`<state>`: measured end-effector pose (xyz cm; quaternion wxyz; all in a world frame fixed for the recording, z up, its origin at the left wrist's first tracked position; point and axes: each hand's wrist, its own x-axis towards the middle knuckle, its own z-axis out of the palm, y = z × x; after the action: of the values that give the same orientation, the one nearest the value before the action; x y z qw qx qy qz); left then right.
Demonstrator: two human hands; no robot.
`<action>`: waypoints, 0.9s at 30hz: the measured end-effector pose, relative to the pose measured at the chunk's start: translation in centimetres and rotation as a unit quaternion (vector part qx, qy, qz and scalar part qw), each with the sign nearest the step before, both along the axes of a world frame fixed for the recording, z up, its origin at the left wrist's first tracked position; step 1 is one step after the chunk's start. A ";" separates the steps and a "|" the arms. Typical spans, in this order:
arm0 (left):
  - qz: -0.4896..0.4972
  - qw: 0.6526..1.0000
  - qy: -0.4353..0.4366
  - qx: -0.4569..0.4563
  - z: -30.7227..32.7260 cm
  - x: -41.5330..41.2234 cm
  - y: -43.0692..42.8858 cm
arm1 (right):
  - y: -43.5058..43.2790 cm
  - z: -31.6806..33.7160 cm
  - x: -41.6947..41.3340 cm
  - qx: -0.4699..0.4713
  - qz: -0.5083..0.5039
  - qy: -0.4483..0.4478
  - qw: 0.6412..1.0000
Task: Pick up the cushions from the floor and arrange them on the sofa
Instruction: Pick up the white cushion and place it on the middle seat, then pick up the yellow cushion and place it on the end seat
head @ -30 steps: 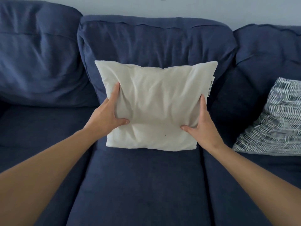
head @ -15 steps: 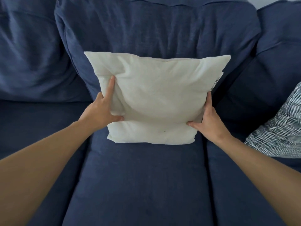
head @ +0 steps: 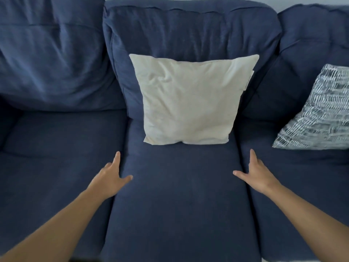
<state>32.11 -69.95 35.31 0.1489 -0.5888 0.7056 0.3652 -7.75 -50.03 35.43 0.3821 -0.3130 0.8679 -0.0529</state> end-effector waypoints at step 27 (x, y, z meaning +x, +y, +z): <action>0.127 0.991 0.034 -0.029 3.5 36.2 35.3 | 23.8 3.8 38.1 -0.040 0.145 -0.052 0.987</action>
<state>68.31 -34.65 38.84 0.0603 -0.6648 0.6402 0.3801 30.33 -26.21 39.24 0.4177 -0.4478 0.7892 -0.0477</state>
